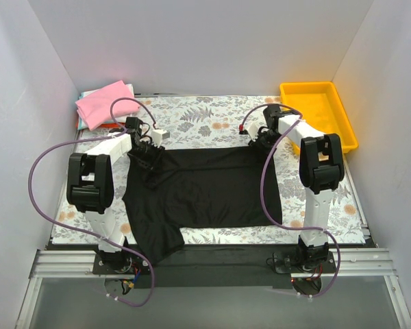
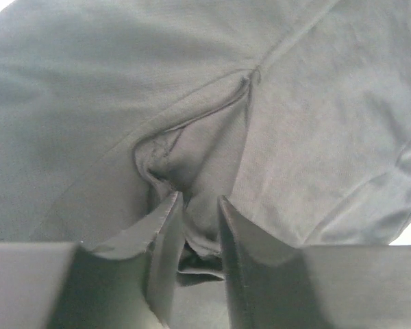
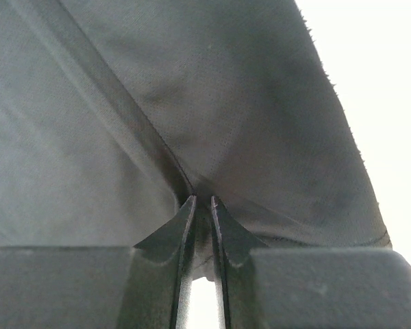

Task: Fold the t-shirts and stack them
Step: Fold the tshirt

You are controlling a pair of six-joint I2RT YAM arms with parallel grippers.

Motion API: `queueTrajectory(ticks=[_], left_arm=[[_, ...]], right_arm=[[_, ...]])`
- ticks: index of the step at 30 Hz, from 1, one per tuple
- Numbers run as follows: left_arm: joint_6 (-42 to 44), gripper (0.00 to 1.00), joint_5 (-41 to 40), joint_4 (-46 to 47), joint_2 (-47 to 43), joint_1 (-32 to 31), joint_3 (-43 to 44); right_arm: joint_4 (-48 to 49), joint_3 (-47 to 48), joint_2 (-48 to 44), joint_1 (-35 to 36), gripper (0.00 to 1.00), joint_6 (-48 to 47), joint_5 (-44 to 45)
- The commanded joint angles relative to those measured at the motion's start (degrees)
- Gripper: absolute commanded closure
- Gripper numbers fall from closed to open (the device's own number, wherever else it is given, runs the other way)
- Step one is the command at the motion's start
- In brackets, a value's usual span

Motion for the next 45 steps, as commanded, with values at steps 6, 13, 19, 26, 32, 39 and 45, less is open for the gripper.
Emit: queueTrajectory(ticks=[6,13,19,26,32,39,45], left_arm=[[3.73,0.94,0.85,-1.27,-8.83,-4.76,-3.67],[7.33,1.0,-0.03,-3.91,-11.73,-10.03,-6.92],[3.92,0.75,0.5,-2.42,-14.81,-10.39,-6.05],[-2.6,0.41,-10.3,6.9,-13.68,-9.86,-5.09],[-1.98,0.37,-15.58,7.87,-6.55,-8.72,-0.52],[-1.02,0.37,-16.2,6.99,-2.51,-8.63,1.16],[1.17,0.73,-6.46,2.69,-5.22,-8.63,1.16]], right_arm=[[-3.85,-1.96,-4.66,0.14,0.81,-3.66,1.03],[-4.73,-2.49,-5.11,0.14,0.81,-5.06,2.35],[-5.43,-1.87,-5.19,0.14,0.81,-4.89,1.65],[-5.87,-1.0,-5.37,0.14,0.8,-4.27,1.3],[-6.75,-1.26,-5.46,0.14,0.8,-4.36,1.21],[-6.84,-2.14,-5.72,0.14,0.8,-4.89,1.74],[-6.93,-1.96,-5.46,0.14,0.8,-4.89,1.91]])
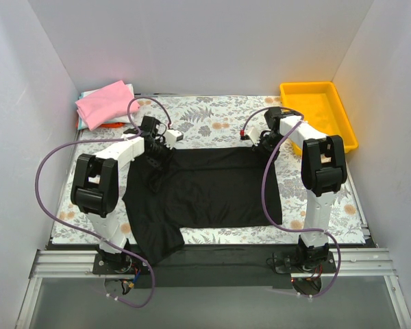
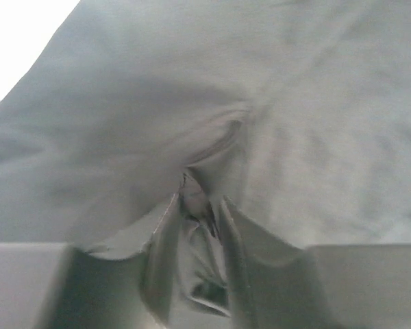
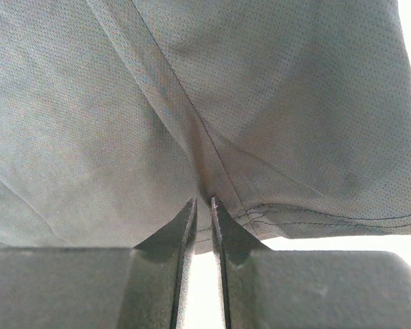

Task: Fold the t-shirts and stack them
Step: Fold the tshirt

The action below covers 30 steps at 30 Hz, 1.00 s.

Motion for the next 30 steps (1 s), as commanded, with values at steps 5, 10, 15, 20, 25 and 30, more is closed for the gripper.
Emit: queueTrajectory(ticks=[5,10,15,20,25,30], left_arm=[[6.03,0.98,12.09,-6.49,-8.44,-0.09,-2.57],[12.0,0.83,16.4,-12.73,-9.32,-0.18,-3.63],[15.09,0.69,18.77,-17.39,-8.71,-0.79,-3.28],[9.94,0.61,23.51,-20.31,-7.12,-0.18,1.55],[-1.16,0.6,19.41,-11.96,-6.17,5.88,3.83],[-10.38,0.62,6.24,-5.2,-0.98,7.9,4.37]], right_arm=[[-1.57,0.7,-2.48,0.14,0.8,-1.06,0.21],[-1.57,0.88,-2.48,0.06,0.8,-1.33,0.3],[-1.92,2.11,-2.31,0.06,0.8,-1.15,0.12],[-2.54,3.6,-2.74,0.06,0.8,-0.71,-0.67],[-2.36,8.25,-2.14,0.06,0.81,4.02,-2.51],[-1.23,11.16,1.03,0.93,0.82,9.21,1.6]])
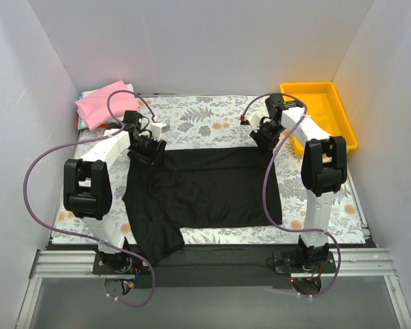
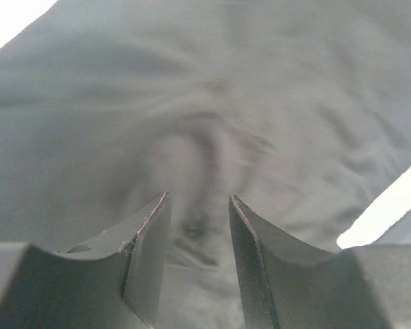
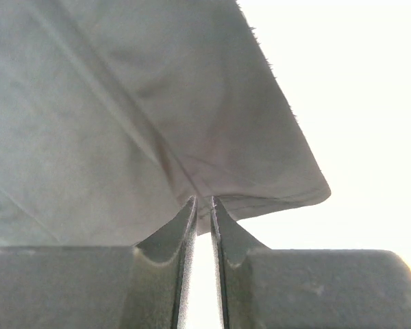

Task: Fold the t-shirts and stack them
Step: Fold the tshirt

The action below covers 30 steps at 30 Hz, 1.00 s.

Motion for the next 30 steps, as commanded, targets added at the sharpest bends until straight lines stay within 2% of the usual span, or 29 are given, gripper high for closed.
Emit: queueTrajectory(ticks=[1,4,12,18,23,24,26,29,30], left_arm=[[-9.5,0.62,-9.57,6.49,2.39,1.37,0.71],[-11.79,0.62,-13.69,7.12,5.02,3.13,1.77],[-11.36,0.64,-20.03,8.16,11.35,3.84,2.12],[-11.8,0.65,-18.9,8.43,20.22,5.94,12.04],[-11.88,0.65,-16.88,4.83,29.53,6.83,25.57],[-11.89,0.63,-13.13,3.96,29.72,6.91,29.07],[-11.71,0.6,-9.94,4.03,26.94,6.83,29.63],[-10.05,0.49,-5.72,5.44,19.31,6.91,27.88],[-8.73,0.39,-3.88,4.66,17.27,7.09,27.53]], right_arm=[[0.92,2.57,1.27,0.74,0.82,4.63,2.88],[2.68,2.05,2.93,1.0,0.82,7.0,6.4],[6.63,0.9,7.33,1.27,0.82,9.55,12.73],[9.45,7.39,14.01,0.74,0.83,10.78,14.67],[9.98,19.85,19.55,0.65,0.82,9.65,16.25],[9.98,21.45,20.08,0.65,0.81,9.12,16.16],[9.98,23.83,20.0,0.65,0.78,8.5,14.76],[9.8,22.09,14.39,0.74,0.71,8.06,10.19],[9.72,19.56,12.28,0.74,0.69,8.67,8.36]])
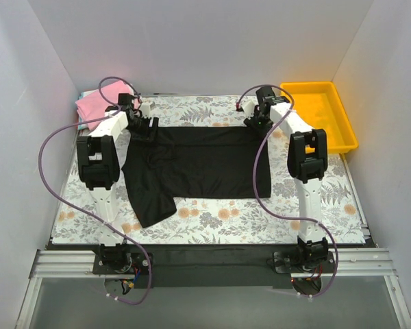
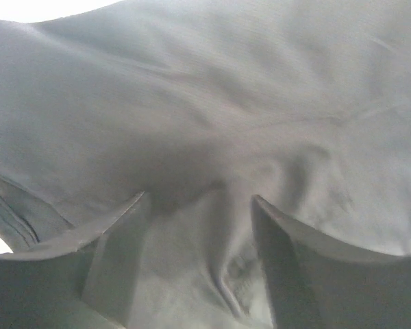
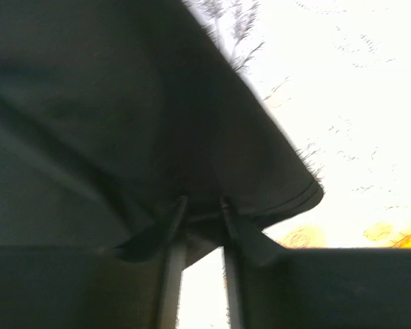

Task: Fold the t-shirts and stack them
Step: Fold the tshirt

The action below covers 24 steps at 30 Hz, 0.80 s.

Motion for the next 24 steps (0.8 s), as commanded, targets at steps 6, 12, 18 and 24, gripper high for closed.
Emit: queueTrajectory(ticks=[6,12,18,24], left_arm=[[18.92,0.27,21.32,-12.97,-28.12,3.61,-10.46],[34.84,0.25,21.86,-29.41,-41.75,4.23,-24.26],[37.94,0.3,17.82,-30.3,-48.79,4.14,-33.32],[36.35,0.31,16.94,-29.51,-49.76,4.23,-35.08]], right_arm=[[-0.32,-20.53,-28.2,1.01,0.38,-2.24,-9.55],[-3.04,-41.65,-46.4,5.3,0.22,-6.28,-9.23],[-2.43,-58.45,-56.52,15.5,0.34,-5.68,-2.29],[4.77,-66.1,-57.49,18.67,0.39,-5.75,5.7]])
